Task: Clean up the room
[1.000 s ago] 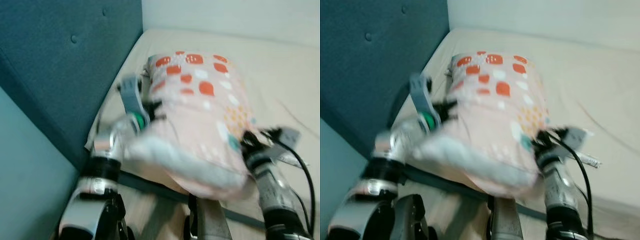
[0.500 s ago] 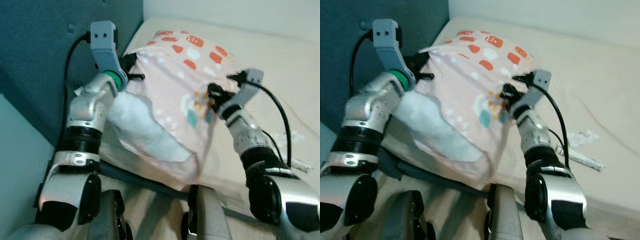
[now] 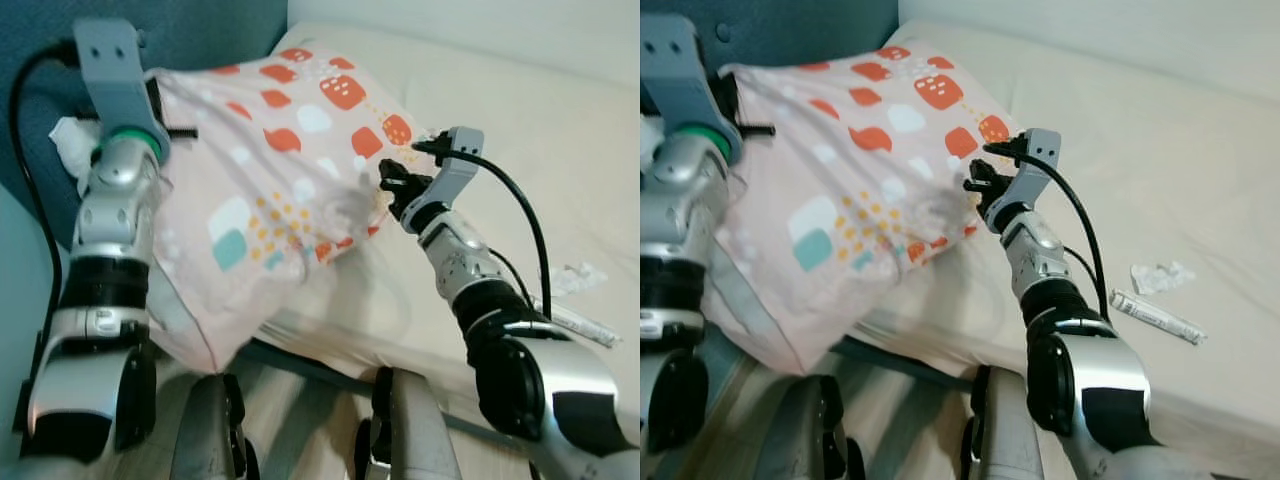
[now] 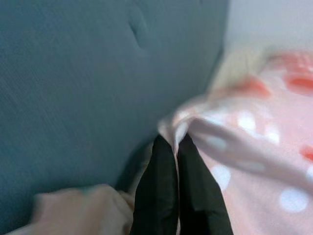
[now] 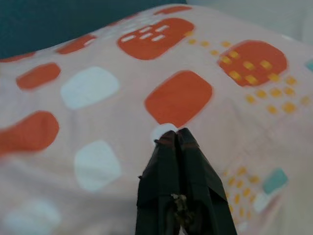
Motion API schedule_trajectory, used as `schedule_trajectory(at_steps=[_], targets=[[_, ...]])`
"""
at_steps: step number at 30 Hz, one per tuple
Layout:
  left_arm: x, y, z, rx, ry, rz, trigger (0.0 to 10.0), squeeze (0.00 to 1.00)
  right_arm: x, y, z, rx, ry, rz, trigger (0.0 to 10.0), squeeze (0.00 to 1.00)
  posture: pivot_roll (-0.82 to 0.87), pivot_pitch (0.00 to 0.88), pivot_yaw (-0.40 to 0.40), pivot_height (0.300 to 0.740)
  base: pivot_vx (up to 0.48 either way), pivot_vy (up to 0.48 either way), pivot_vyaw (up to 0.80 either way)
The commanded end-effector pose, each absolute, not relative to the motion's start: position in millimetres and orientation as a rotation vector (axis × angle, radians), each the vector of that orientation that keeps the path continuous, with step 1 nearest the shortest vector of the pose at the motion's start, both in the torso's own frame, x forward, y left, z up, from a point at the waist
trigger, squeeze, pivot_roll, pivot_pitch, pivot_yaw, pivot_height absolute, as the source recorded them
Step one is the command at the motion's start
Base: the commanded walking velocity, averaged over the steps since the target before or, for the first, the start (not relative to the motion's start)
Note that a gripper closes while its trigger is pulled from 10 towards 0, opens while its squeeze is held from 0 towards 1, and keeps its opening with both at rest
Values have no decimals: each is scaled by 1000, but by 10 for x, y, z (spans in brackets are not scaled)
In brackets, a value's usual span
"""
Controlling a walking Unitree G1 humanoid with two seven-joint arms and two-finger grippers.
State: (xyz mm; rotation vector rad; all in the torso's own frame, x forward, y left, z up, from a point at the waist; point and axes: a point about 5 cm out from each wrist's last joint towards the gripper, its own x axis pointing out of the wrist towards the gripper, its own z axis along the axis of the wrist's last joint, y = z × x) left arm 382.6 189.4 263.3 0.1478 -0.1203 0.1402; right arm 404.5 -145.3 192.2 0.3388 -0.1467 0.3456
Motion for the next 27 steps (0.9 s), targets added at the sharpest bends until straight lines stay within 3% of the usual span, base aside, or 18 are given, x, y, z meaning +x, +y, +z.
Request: schedule_trajectory(at_steps=[1, 2, 3, 5, 6, 7, 8, 19, 20, 21, 22, 27], targets=[[3810, 1750, 2394, 198, -15, 59, 0, 0, 3989, -1504, 1748, 363, -118, 329, 10000, 0, 165, 187, 9, 570, 0, 0, 0], [3785, 1687, 2286, 236, 11, 27, 3843, 0, 3958, -1551, 1682, 367, -116, 317, 10000, 0, 148, 186, 17, 570, 0, 0, 0], [3769, 1662, 2231, 258, 22, 16, 10000, 0, 3931, -1593, 1626, 368, -113, 305, 10000, 0, 148, 186, 17, 570, 0, 0, 0], [3737, 1655, 2177, 323, 15, 10, 10000, 0, 3870, -1676, 1516, 374, -113, 279, 10000, 0, 148, 186, 17, 570, 0, 0, 0], [3717, 1675, 2169, 373, -12, 17, 10000, 133, 3813, -1749, 1424, 386, -115, 255, 10000, 0, 132, 185, 25, 570, 0, 0, 0], [3717, 1675, 2169, 373, -12, 17, 10000, 133, 3813, -1749, 1424, 386, -115, 255, 10000, 0, 132, 185, 25, 570, 0, 0, 0], [3694, 1704, 2204, 389, -59, 26, 10000, 1000, 3757, -1818, 1348, 404, -123, 230, 10000, 0, 132, 185, 25, 570, 0, 0, 0], [3417, 1790, 2758, 291, -392, 57, 10000, 1000, 3485, -2021, 1132, 457, -200, 171, 10000, 0, 120, 176, 30, 570, 0, 0, 0], [3368, 1743, 2803, 284, -417, -8, 10000, 514, 3462, -2052, 1099, 478, -198, 149, 10000, 0, 120, 176, 31, 570, 0, 0, 0], [3337, 1709, 2827, 280, -429, -54, 10000, 514, 3449, -2072, 1079, 493, -196, 135, 10000, 0, 120, 176, 31, 570, 0, 0, 0], [3302, 1667, 2863, 259, -442, -114, 10000, 0, 3450, -2101, 1069, 531, -196, 113, 10000, 0, 128, 173, 31, 570, 0, 0, 0], [3222, 1527, 2874, 275, -458, -248, 10000, 0, 3495, -2111, 1107, 642, -214, 98, 10000, 0, 150, 159, 21, 570, 0, 0, 0]])
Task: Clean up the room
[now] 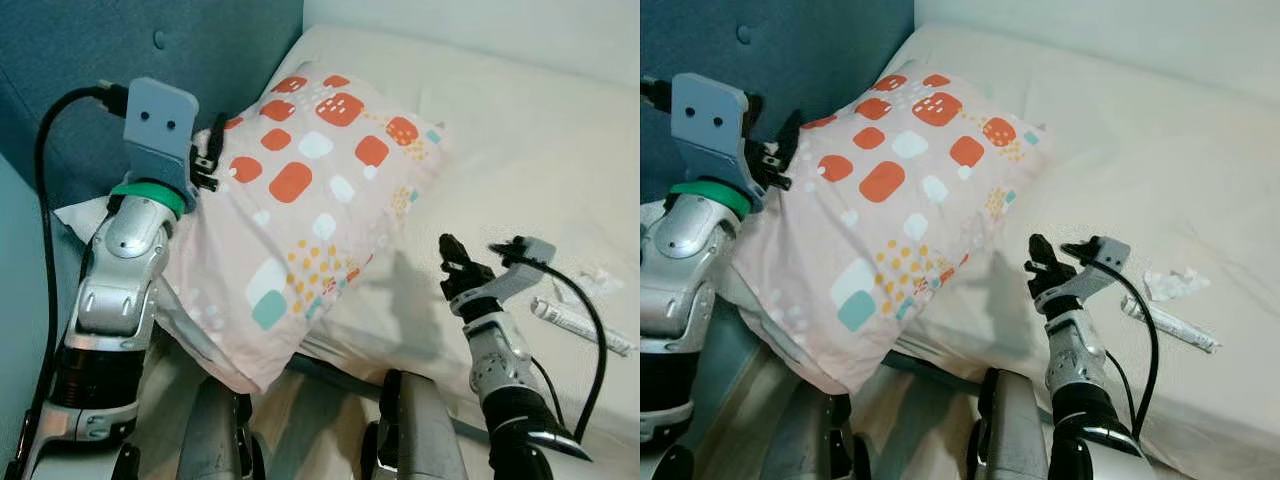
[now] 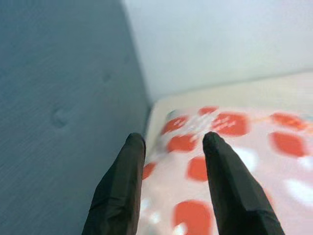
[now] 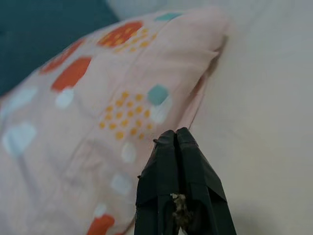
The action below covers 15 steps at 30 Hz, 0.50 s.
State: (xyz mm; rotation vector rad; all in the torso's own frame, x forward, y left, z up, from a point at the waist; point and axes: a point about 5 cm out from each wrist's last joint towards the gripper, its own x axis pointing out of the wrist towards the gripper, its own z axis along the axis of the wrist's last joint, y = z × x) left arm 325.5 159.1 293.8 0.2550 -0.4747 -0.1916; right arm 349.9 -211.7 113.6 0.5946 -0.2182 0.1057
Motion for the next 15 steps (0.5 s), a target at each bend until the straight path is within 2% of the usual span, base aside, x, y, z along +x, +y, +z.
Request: schedule_trajectory(at_steps=[1, 5, 6, 15], targets=[[3207, 1493, 2848, 296, -454, -273, 10000, 0, 3505, -2096, 1122, 648, -218, 103, 10000, 0, 150, 159, 21, 570, 0, 0, 0], [3103, 1346, 2524, 295, -361, -364, 10000, 0, 3501, -1956, 1194, 521, -228, 140, 10000, 0, 144, 146, 15, 570, 0, 0, 0], [3048, 1277, 2328, 206, -279, -399, 10000, 0, 3477, -1878, 1251, 461, -249, 155, 10000, 0, 140, 143, 13, 570, 0, 0, 0], [3055, 1242, 2184, 124, -222, -392, 10000, 0, 3298, -1832, 1349, 326, -320, 189, 10000, 0, 101, 122, 18, 570, 0, 0, -56]])
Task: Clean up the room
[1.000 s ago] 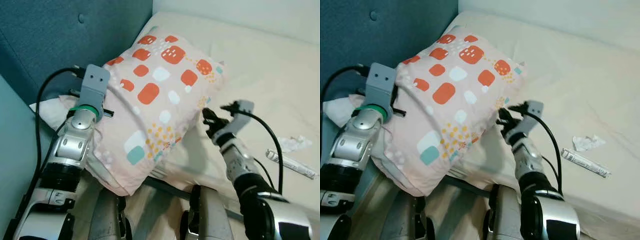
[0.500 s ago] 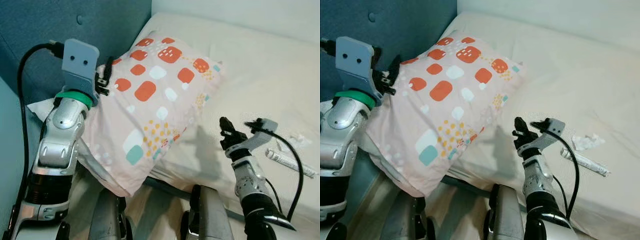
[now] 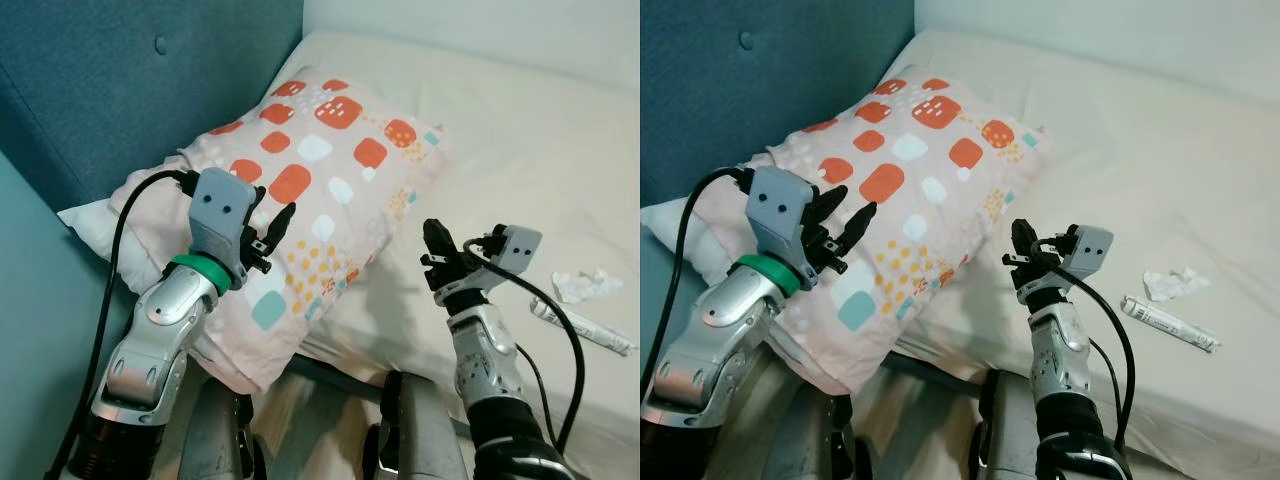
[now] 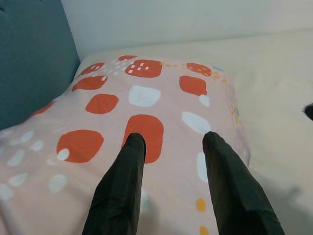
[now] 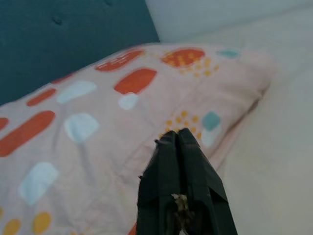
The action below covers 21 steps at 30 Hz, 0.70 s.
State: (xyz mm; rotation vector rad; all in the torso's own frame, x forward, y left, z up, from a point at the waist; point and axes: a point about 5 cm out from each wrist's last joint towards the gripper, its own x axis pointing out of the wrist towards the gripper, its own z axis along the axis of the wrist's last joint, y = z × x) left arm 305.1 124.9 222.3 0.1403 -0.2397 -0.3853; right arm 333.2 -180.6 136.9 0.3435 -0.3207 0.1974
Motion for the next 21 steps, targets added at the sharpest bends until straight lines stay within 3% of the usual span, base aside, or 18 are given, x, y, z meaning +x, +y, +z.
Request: schedule_trajectory(at_steps=[1, 21], targets=[[3076, 1236, 2186, 122, -220, -395, 10000, 0, 3260, -1868, 1334, 299, -319, 161, 10000, 0, 94, 119, 21, 579, 0, 0, 0], [3142, 1080, 2184, 116, -231, -388, 10000, 0, 3226, -1926, 1339, 267, -283, 119, 10000, 0, 77, 95, 22, 648, 0, 0, 0]])
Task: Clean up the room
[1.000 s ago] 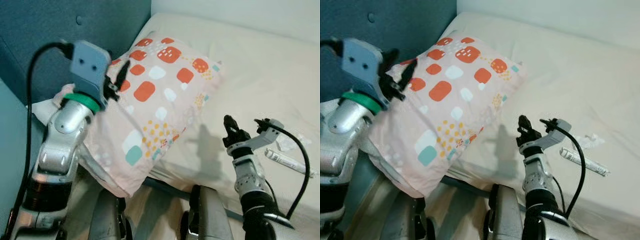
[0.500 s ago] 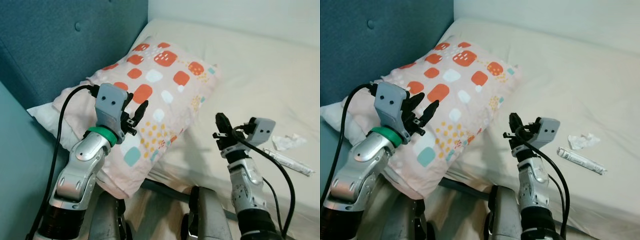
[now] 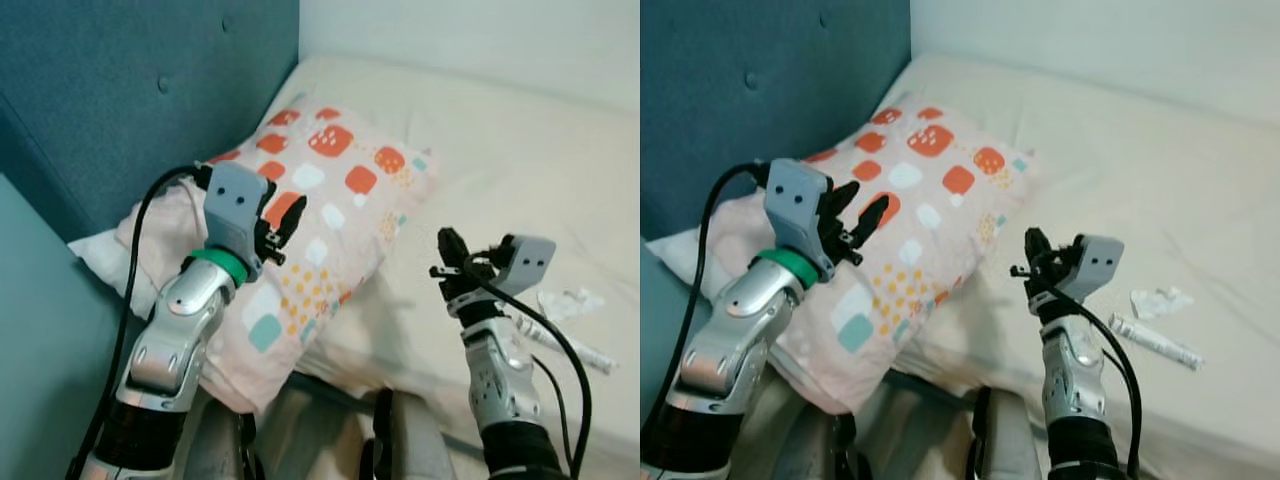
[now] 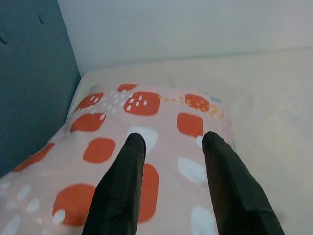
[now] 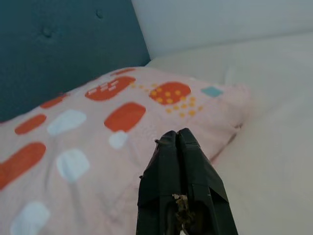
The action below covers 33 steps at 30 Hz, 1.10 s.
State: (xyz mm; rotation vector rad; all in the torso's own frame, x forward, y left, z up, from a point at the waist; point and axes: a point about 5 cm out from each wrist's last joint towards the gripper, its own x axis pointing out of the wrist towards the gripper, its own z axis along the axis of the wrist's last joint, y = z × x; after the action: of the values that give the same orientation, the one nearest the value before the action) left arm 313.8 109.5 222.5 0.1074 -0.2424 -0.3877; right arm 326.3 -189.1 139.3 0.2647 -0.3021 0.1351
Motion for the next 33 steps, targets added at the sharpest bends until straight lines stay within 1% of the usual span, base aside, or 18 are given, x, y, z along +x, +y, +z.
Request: schedule_trajectory(at_steps=[1, 17, 20, 28, 33], targets=[[3142, 1080, 2184, 116, -231, -388, 10000, 0, 3226, -1926, 1339, 267, -283, 119, 10000, 0, 77, 95, 22, 648, 0, 0, 0], [3186, 1046, 2186, 101, -224, -386, 10000, 0, 3220, -1981, 1322, 265, -269, 90, 10000, 0, 72, 86, 23, 680, 0, 0, 0], [3191, 1039, 2184, 100, -226, -385, 10000, 0, 3220, -1989, 1320, 265, -267, 85, 10000, 0, 72, 86, 23, 690, 0, 0, 0], [3209, 1031, 2186, 104, -228, -382, 10000, 0, 3216, -2030, 1309, 281, -262, 54, 10000, 0, 70, 88, 25, 731, 0, 0, 0], [3207, 1024, 2175, 109, -227, -382, 10000, 0, 3211, -2102, 1270, 311, -248, -6, 10000, 0, 70, 88, 25, 740, 0, 0, 0]])
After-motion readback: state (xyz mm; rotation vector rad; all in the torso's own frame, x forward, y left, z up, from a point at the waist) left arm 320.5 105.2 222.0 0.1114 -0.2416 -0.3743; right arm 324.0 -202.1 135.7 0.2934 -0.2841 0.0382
